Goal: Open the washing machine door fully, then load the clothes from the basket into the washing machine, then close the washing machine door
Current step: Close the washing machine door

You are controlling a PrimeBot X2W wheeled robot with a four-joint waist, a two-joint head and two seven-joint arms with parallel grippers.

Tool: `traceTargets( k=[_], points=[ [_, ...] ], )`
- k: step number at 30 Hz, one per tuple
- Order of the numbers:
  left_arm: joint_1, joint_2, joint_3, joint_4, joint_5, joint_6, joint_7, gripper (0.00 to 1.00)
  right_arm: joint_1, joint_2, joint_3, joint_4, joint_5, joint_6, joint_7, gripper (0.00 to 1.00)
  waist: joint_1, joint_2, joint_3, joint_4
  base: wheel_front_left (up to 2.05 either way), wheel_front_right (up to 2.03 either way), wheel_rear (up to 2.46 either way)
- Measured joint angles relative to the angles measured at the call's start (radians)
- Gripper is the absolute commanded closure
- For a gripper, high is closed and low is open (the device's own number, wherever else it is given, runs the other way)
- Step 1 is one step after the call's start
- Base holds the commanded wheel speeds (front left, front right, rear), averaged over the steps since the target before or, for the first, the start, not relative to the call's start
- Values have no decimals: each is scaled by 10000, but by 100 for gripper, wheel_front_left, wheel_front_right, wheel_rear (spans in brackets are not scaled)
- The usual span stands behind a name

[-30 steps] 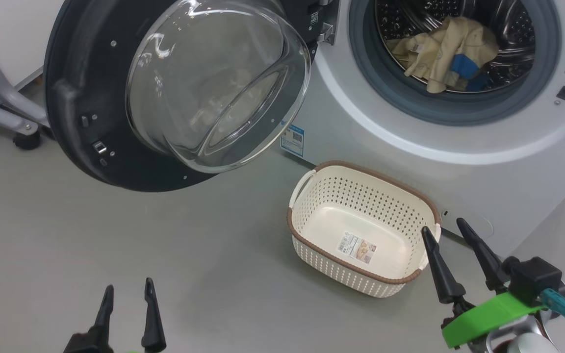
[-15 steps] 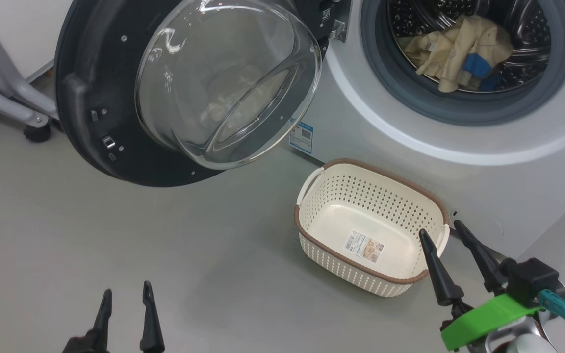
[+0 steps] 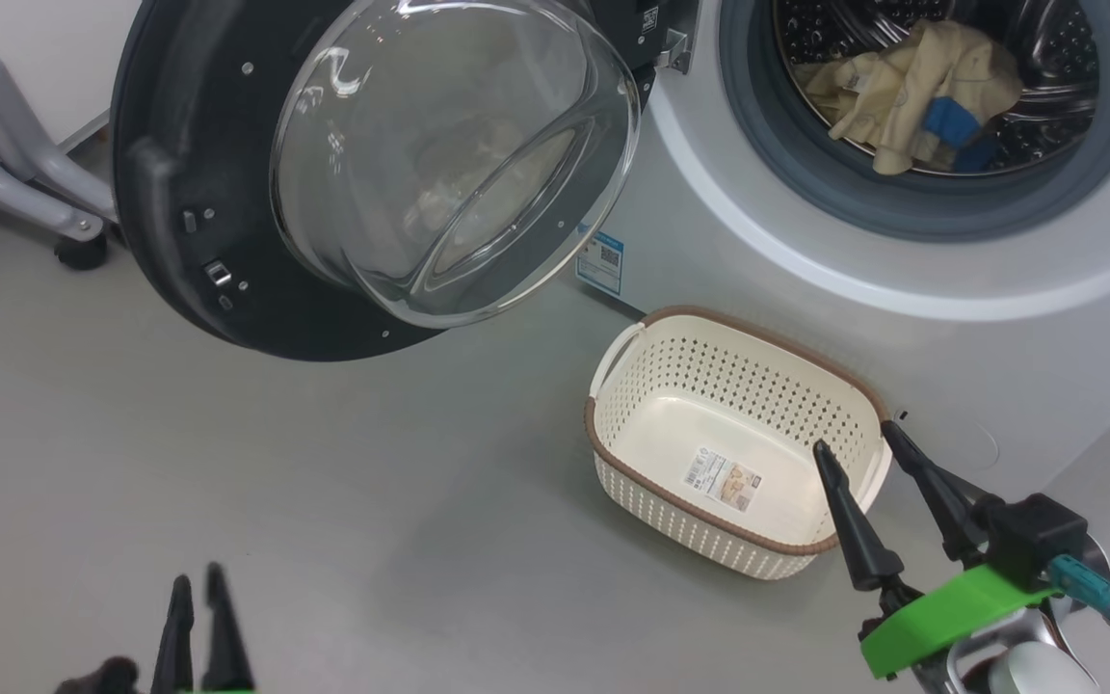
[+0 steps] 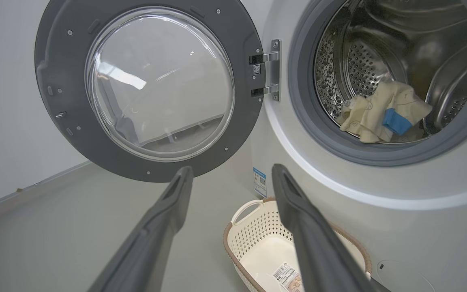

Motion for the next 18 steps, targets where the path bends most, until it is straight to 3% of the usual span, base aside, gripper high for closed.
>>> traceTargets(
  k=[4, 7, 12, 16, 18],
  points=[
    [35, -2, 1271, 217, -3016, -299, 0, 100, -1, 0, 31, 4, 0, 0, 0, 0, 0, 0, -13, 6, 0, 0, 0],
    [-52, 0, 2510, 920, -5519, -1089, -4, 100, 0, 0, 31, 4, 0, 0, 0, 0, 0, 0, -7, 2, 0, 0, 0],
    [-989, -50, 4466, 2629, -8427, -2222, -44, 100, 1, 0, 33, 25, 0, 0, 0, 0, 0, 0, -20, -11, 0, 0, 0],
    [-2038, -15, 5747, 3398, -10201, -2401, 77, 100, 1, 0, 29, 36, 0, 0, 0, 0, 0, 0, 5, -4, 0, 0, 0],
    [-2606, 512, 6123, 3873, -10498, -2301, 138, 100, -1, 0, 29, 36, 0, 0, 0, 0, 0, 0, 22, -9, 0, 0, 0]
  ],
)
